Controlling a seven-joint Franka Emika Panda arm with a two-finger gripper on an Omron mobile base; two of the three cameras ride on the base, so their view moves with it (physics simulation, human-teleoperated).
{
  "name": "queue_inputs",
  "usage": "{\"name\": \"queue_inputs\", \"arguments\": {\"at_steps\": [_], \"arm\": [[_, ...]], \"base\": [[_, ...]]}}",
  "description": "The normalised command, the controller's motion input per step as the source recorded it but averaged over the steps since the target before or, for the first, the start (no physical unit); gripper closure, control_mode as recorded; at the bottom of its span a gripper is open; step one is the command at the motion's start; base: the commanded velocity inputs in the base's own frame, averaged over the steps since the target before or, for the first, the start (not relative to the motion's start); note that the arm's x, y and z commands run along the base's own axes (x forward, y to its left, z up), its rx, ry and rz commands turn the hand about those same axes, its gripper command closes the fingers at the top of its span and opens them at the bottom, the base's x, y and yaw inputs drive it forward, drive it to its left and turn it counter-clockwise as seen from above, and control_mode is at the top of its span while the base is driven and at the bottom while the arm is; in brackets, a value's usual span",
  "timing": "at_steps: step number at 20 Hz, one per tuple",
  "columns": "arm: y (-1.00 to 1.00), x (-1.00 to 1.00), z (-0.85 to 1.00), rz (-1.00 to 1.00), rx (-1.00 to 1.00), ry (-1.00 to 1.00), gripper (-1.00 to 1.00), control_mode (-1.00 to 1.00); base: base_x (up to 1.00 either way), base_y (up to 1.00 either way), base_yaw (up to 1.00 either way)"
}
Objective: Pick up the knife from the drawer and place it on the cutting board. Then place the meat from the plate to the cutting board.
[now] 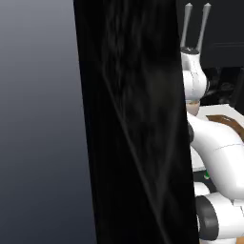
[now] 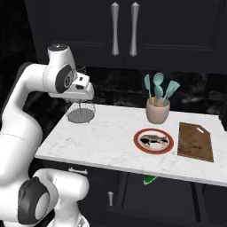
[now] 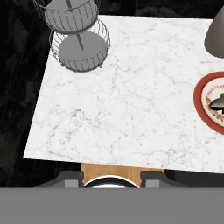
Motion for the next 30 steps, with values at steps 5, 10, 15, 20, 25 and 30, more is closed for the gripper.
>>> {"name": "queue_inputs", "arguments": {"at_steps": [5,10,15,20,25,30], "arm": [[0.0,0.0,0.0,0.0,0.0,0.0,-1.0,1.0],[0.0,0.0,0.0,0.0,0.0,0.0,-1.0,1.0],[0.0,0.0,0.0,0.0,0.0,0.0,-1.0,1.0],[0.0,0.0,0.0,0.0,0.0,0.0,-1.0,1.0],[0.0,0.0,0.0,0.0,0.0,0.0,-1.0,1.0],[0.0,0.0,0.0,0.0,0.0,0.0,-1.0,1.0]], "base": [[-0.53,0.05,0.0],[-1.0,-0.22,0.12],[-0.56,-0.97,0.22],[-0.06,-1.0,0.18],[0.05,-1.0,0.22],[0.37,-1.0,0.3]]}}
